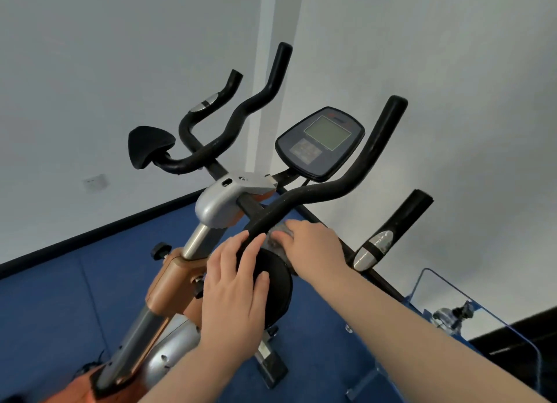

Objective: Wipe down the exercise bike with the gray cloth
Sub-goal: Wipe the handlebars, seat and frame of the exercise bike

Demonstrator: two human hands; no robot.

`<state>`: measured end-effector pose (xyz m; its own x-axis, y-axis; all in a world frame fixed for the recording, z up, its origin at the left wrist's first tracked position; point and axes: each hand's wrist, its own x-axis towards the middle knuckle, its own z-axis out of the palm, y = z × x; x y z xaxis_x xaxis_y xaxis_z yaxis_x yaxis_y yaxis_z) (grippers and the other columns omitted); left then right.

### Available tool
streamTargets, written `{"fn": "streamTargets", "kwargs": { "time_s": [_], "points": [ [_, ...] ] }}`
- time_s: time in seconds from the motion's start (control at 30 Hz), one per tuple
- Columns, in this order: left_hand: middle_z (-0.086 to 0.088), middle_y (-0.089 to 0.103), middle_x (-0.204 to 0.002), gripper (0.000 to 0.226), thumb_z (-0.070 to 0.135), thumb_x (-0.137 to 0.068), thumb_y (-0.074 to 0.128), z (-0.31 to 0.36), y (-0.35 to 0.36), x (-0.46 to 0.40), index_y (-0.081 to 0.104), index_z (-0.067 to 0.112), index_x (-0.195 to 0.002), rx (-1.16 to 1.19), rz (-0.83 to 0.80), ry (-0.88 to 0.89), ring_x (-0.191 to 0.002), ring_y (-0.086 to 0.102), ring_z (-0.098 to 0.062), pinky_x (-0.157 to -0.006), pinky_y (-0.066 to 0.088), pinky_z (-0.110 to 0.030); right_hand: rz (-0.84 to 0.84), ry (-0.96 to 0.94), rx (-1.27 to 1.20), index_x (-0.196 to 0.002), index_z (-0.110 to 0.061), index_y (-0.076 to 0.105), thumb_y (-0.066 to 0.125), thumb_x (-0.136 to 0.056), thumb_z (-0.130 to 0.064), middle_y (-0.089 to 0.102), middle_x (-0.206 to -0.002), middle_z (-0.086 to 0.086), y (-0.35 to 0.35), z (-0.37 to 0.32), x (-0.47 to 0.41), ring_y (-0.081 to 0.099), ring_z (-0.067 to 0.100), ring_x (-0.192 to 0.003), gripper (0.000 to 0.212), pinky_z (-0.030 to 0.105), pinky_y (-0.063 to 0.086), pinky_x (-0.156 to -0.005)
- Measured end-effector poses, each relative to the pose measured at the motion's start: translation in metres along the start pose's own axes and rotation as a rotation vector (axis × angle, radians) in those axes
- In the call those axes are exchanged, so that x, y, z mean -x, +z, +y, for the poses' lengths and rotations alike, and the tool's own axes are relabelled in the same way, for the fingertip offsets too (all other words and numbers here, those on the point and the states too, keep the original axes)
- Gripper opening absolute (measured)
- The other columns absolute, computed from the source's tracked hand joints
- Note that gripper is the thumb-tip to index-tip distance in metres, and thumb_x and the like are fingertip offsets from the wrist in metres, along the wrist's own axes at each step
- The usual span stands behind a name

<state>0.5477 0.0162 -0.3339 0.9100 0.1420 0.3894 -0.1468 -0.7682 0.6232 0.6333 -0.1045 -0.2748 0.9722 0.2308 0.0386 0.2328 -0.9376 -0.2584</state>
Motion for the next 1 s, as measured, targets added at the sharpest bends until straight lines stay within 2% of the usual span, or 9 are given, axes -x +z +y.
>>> {"fn": "streamTargets", "kwargs": {
  "time_s": [0.1,0.23,0.43,0.53,0.67,0.73,0.83,0.9,1.0],
  "points": [
    [0.01,0.029,-0.142,0.048,0.034,-0.091,0.032,0.0,0.0,0.002,0.034,0.033,-0.139,0.001,-0.01,-0.013,-0.13,0.027,-0.017,-0.11,0.024,-0.037,-0.001,-0.039,-0.033,-0.105,-0.022,0.06,0.042,-0.095,-0.044,0.069,-0.091,0.004,0.0,0.004,0.006,0.062,0.026,-0.087,0.03,0.035,0.047,-0.072],
    [0.012,0.028,-0.142,0.047,0.034,-0.092,0.034,0.001,-0.002,0.001,0.033,0.035,-0.139,0.019,-0.01,-0.009,-0.13,0.027,-0.016,-0.109,0.026,-0.037,0.041,-0.123,0.224,-0.126,-0.031,0.049,0.041,-0.095,-0.048,0.068,-0.087,-0.001,-0.001,0.028,0.042,0.063,0.025,-0.077,0.036,0.032,0.038,-0.059],
    [0.008,0.029,-0.142,0.048,0.033,-0.09,0.034,0.002,-0.002,0.0,0.036,0.033,-0.138,0.032,-0.026,-0.01,-0.129,0.027,-0.017,-0.108,0.024,-0.035,-0.026,0.049,-0.109,-0.093,-0.021,0.061,0.044,-0.094,-0.046,0.067,-0.09,0.003,0.002,-0.003,-0.003,0.061,0.027,-0.086,0.031,0.036,0.047,-0.069],
    [0.01,0.033,-0.14,0.047,0.03,-0.088,0.04,0.004,-0.004,-0.001,0.041,0.032,-0.135,0.111,-0.031,-0.028,-0.127,0.025,-0.011,-0.106,0.02,-0.031,0.037,0.026,-0.094,-0.108,-0.024,0.06,0.043,-0.095,-0.044,0.067,-0.096,0.003,0.006,0.001,0.002,0.062,0.026,-0.089,0.029,0.036,0.048,-0.071],
    [0.02,0.039,-0.135,0.041,0.03,-0.085,0.044,0.018,-0.009,-0.008,0.048,0.037,-0.125,0.231,0.0,-0.028,-0.126,0.028,0.001,-0.112,0.016,-0.035,0.214,-0.12,0.183,-0.129,-0.022,0.046,0.052,-0.092,-0.037,0.065,-0.097,0.002,0.012,0.02,0.047,0.063,0.028,-0.079,0.04,0.033,0.043,-0.06],
    [0.024,0.043,-0.13,0.038,0.03,-0.085,0.044,0.031,-0.01,-0.019,0.048,0.038,-0.122,0.258,-0.054,0.083,-0.125,0.032,0.007,-0.114,0.014,-0.034,0.293,-0.253,0.312,-0.124,-0.018,0.056,0.066,-0.085,-0.032,0.066,-0.092,-0.001,0.009,0.044,0.068,0.063,0.023,-0.079,0.042,0.033,0.048,-0.07],
    [0.018,0.053,-0.118,0.032,0.022,-0.089,0.048,0.05,-0.005,-0.039,0.052,0.029,-0.12,0.326,-0.213,0.222,-0.114,0.045,0.001,-0.101,0.037,-0.032,0.298,-0.477,0.368,-0.12,-0.016,0.061,0.06,-0.092,-0.028,0.064,-0.112,0.003,-0.005,0.089,0.078,0.059,0.02,-0.106,0.031,0.037,0.041,-0.104],
    [0.016,0.056,-0.113,0.029,0.021,-0.091,0.05,0.058,0.001,-0.05,0.054,0.026,-0.119,0.279,-0.257,0.238,-0.102,0.05,-0.003,-0.094,0.042,-0.032,0.293,-0.547,0.366,-0.117,-0.016,0.063,0.052,-0.097,-0.029,0.063,-0.119,0.005,-0.022,0.113,0.068,0.057,0.021,-0.113,0.027,0.039,0.036,-0.108],
    [0.013,0.061,-0.107,0.026,0.024,-0.09,0.052,0.062,0.007,-0.056,0.057,0.027,-0.116,0.169,-0.255,0.223,-0.073,0.048,-0.005,-0.08,0.043,-0.033,0.431,-0.445,0.393,-0.115,-0.016,0.067,0.048,-0.097,-0.028,0.065,-0.12,0.005,-0.047,0.142,0.053,0.059,0.02,-0.115,0.029,0.041,0.035,-0.108]
  ]
}}
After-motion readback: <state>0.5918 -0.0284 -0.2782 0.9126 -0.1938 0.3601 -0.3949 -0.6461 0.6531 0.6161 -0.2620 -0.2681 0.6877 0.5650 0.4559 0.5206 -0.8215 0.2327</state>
